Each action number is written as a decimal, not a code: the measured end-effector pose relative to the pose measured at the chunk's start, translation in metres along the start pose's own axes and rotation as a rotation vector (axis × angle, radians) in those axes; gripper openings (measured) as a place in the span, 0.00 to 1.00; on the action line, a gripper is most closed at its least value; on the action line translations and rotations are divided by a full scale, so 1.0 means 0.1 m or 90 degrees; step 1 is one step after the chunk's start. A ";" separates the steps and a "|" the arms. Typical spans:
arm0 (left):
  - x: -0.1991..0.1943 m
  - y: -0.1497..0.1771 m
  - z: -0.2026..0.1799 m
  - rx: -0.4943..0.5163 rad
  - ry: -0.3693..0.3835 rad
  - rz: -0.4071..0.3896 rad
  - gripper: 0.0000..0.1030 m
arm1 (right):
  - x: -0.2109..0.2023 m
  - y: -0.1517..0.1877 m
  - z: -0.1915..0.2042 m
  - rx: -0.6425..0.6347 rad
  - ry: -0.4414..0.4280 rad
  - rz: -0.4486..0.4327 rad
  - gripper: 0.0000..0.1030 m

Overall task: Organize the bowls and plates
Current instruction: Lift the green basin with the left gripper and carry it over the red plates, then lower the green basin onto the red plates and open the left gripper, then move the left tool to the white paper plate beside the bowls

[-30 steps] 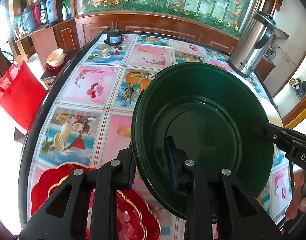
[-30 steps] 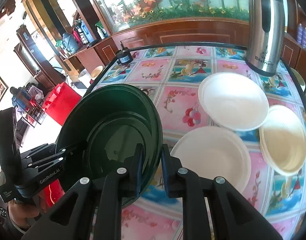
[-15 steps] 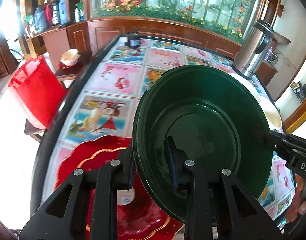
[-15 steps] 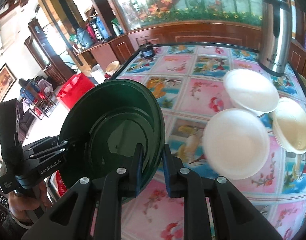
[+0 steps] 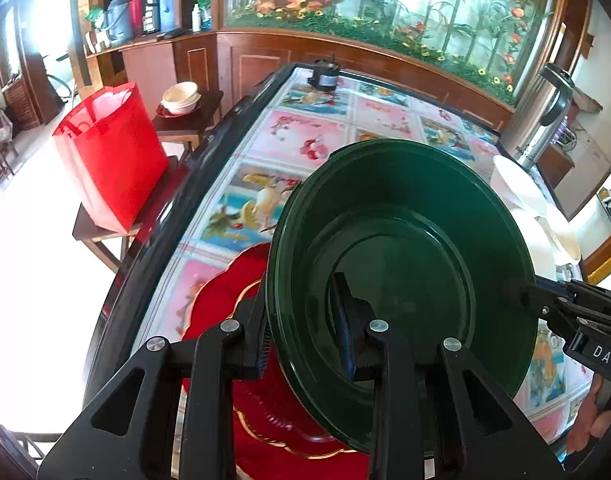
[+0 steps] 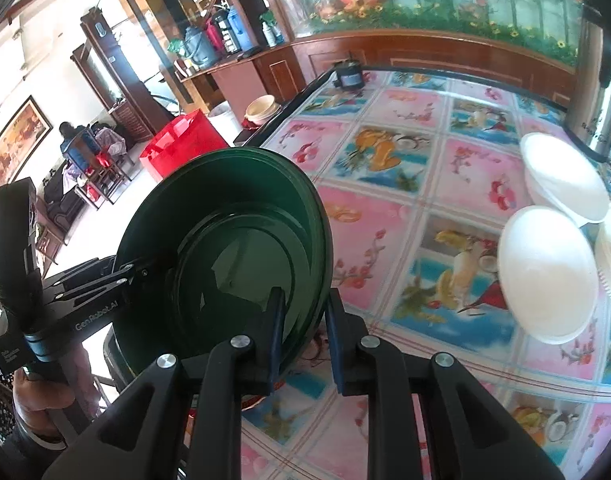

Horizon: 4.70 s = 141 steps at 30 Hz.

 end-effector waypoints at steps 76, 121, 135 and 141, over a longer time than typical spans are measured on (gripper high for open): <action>-0.37 0.12 -0.72 0.050 0.023 -0.146 0.62 | -0.42 0.51 -0.25 0.075 -0.026 -0.033 0.42; 0.61 0.12 -2.45 0.136 0.073 -0.040 0.62 | -0.95 0.84 -2.06 0.269 0.096 -0.083 0.52; 0.94 -0.01 -2.52 0.128 0.062 -0.014 0.62 | -0.66 0.64 -2.23 0.261 0.097 -0.049 0.53; 1.04 -0.04 -2.55 0.123 0.062 -0.006 0.62 | -0.62 0.57 -2.25 0.250 0.097 -0.040 0.53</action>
Point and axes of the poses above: each gripper's, at about its wrist camera, not at the fingertips, and x roughly the way its jaws point, z to its left, y to its underside, the point moved 1 cm from there along x, roughly the way its jaws point, and after that the axes turned 3 degrees about -x, right-handed, at the moved point
